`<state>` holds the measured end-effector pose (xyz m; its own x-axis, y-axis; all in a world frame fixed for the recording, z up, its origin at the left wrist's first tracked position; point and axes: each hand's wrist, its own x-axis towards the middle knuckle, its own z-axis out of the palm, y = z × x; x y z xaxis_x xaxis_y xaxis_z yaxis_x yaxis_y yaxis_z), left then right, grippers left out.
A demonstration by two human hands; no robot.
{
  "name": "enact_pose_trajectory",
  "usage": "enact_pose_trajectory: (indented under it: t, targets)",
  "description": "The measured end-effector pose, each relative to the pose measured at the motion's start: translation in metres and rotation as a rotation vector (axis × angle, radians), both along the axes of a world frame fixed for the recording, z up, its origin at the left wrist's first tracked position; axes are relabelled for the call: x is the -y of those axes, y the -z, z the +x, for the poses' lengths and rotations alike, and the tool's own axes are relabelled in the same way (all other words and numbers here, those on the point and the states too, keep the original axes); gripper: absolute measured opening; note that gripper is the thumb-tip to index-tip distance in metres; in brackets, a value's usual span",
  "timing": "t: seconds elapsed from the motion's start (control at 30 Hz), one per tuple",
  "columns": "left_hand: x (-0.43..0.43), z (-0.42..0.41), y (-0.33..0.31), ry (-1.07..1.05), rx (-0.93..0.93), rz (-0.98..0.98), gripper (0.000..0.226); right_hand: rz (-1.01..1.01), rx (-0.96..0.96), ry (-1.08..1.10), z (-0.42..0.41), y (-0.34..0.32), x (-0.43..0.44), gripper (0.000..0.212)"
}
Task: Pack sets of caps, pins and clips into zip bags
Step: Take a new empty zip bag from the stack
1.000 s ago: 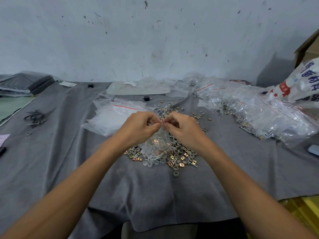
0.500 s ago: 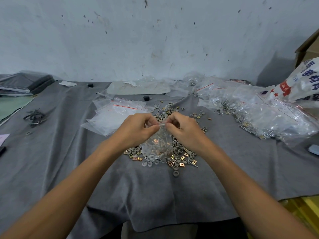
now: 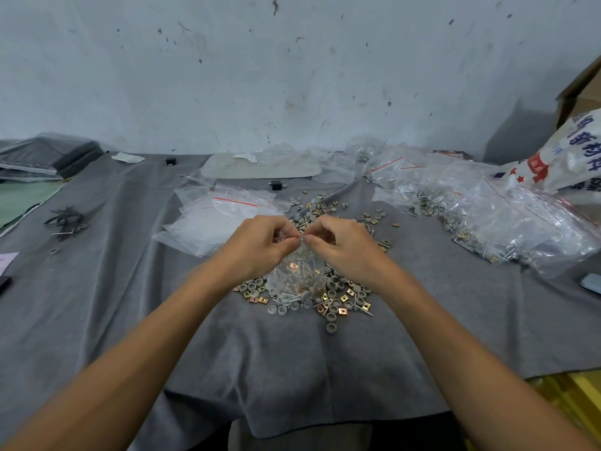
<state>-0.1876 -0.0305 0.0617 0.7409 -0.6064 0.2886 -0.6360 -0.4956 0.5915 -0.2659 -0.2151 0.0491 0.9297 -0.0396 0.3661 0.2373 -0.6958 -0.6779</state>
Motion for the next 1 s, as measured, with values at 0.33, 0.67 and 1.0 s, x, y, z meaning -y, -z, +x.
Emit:
enact_pose_trajectory:
  t: [0.33,0.67,1.0]
  targets:
    - [-0.022,0.006,-0.001,-0.044,0.006,0.042,0.008,-0.025,-0.032,0.012,0.000,0.004,0.009,0.012]
    - [-0.034,0.008,0.002,-0.065,0.008,0.060,0.012,-0.043,-0.048,0.022,-0.002,0.000,0.013,0.010]
    - [-0.024,-0.006,0.000,-0.012,0.059,0.036,0.008,-0.312,-0.082,-0.038,0.013,-0.029,-0.021,0.020]
